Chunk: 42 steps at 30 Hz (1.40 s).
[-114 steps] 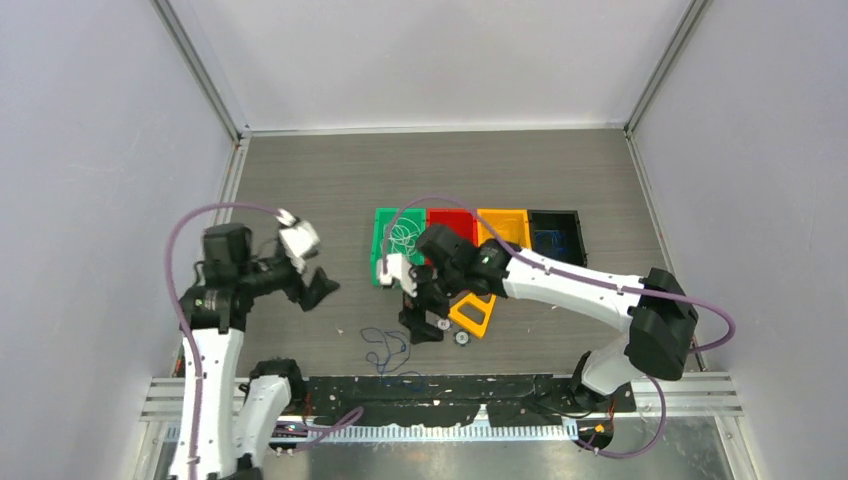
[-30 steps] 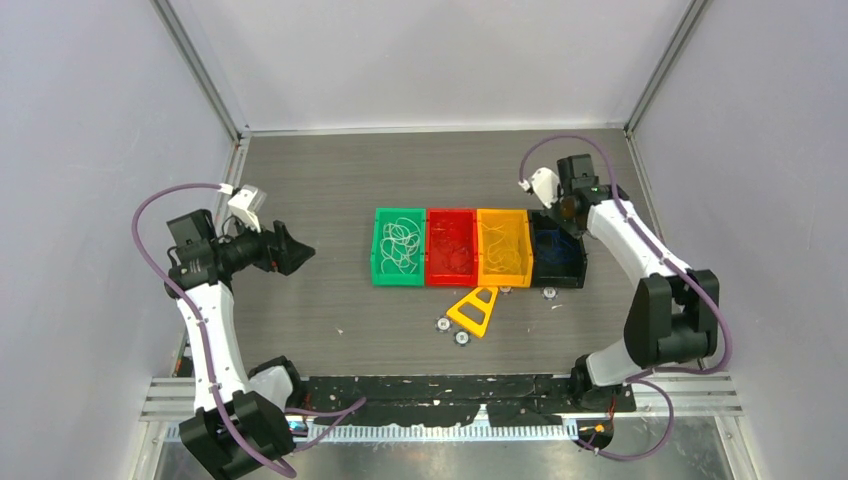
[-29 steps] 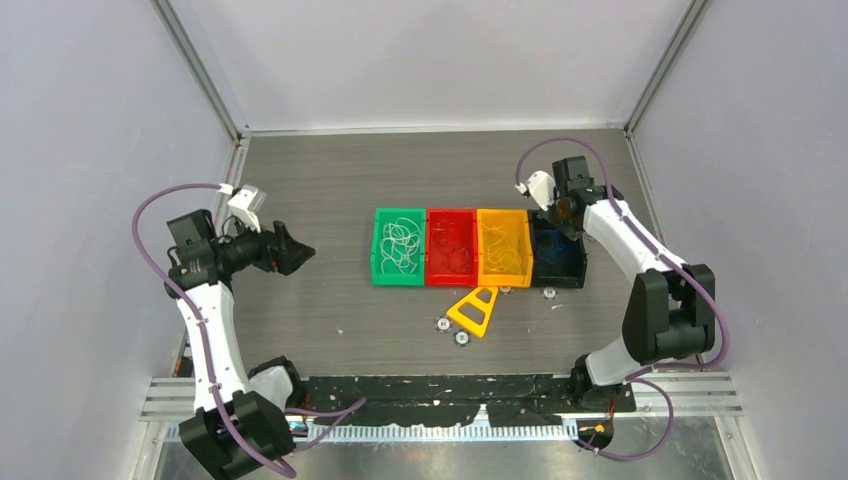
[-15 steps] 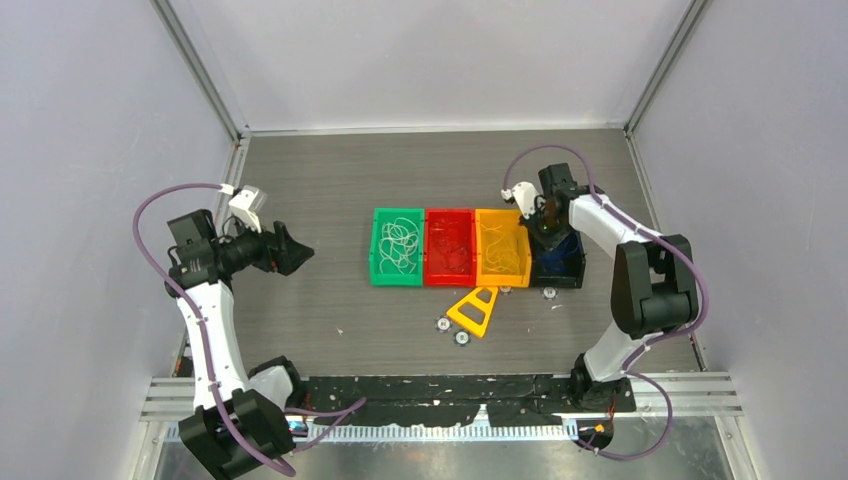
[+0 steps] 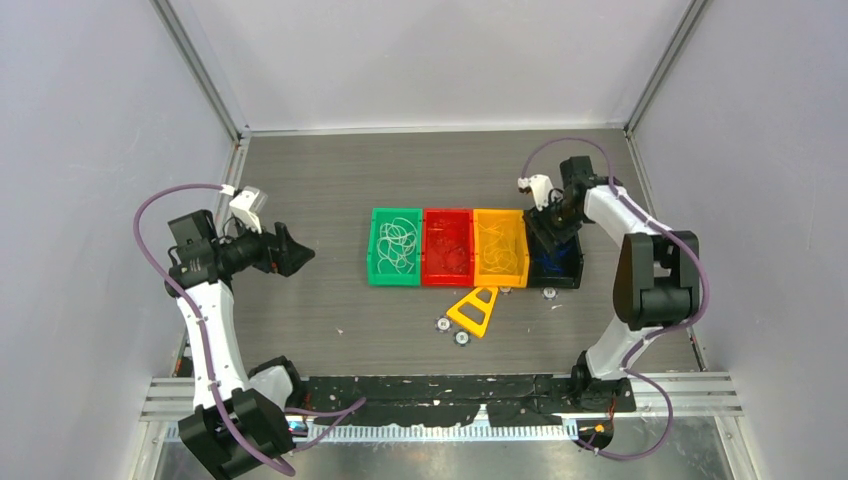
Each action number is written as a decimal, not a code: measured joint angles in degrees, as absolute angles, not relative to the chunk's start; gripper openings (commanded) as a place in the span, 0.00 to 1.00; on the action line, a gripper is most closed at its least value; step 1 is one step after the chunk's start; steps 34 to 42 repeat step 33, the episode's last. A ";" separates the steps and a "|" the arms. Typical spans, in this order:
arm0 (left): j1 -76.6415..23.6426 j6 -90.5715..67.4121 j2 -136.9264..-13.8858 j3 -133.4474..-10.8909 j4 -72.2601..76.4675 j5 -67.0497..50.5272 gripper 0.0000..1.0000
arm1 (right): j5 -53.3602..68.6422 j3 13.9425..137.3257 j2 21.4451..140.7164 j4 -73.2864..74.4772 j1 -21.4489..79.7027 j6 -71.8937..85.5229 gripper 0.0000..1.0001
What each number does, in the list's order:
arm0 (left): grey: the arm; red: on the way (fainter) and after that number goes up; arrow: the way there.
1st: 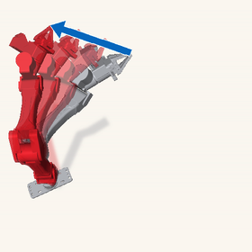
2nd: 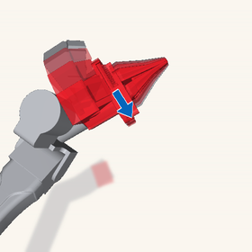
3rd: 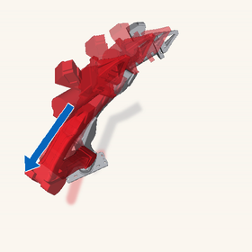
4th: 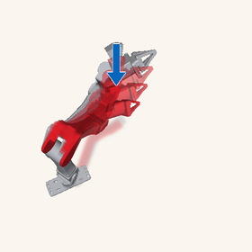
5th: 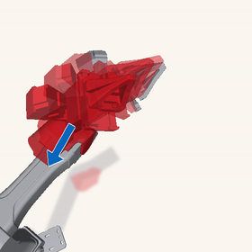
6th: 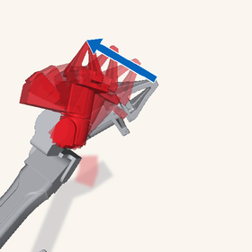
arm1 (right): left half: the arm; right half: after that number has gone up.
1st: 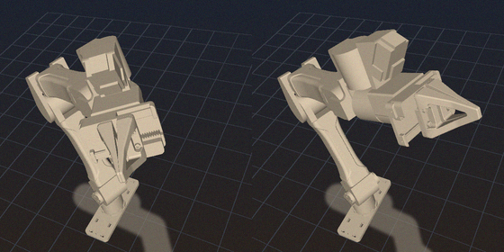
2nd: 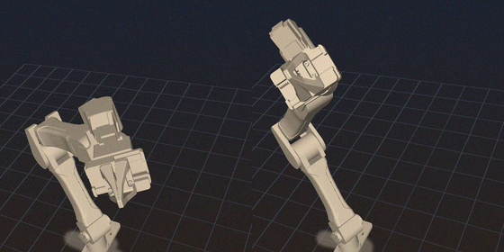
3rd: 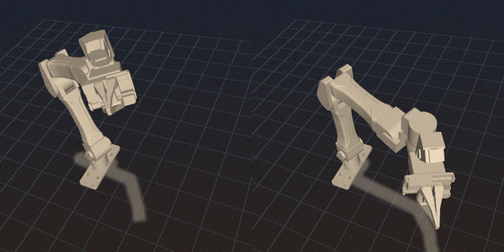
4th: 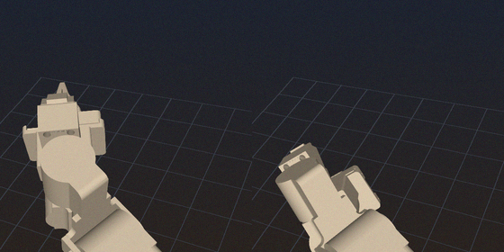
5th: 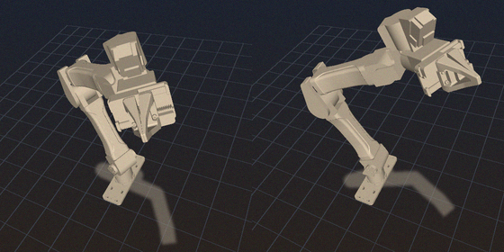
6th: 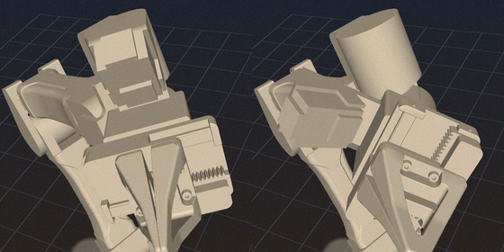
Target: Untangle the cables
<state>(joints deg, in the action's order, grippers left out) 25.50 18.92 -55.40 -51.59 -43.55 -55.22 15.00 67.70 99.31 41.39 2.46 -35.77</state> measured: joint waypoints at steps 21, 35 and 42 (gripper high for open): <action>7.90 19.20 -78.87 -86.24 -62.33 -29.43 1.00 | 19.64 91.74 82.00 56.55 1.93 -29.47 0.95; -4.95 9.02 -73.19 -69.47 -58.00 -18.22 1.00 | 23.66 69.45 70.26 42.15 -2.02 -9.61 0.95; -4.95 9.02 -73.19 -69.47 -58.00 -18.22 1.00 | 23.66 69.45 70.26 42.15 -2.02 -9.61 0.95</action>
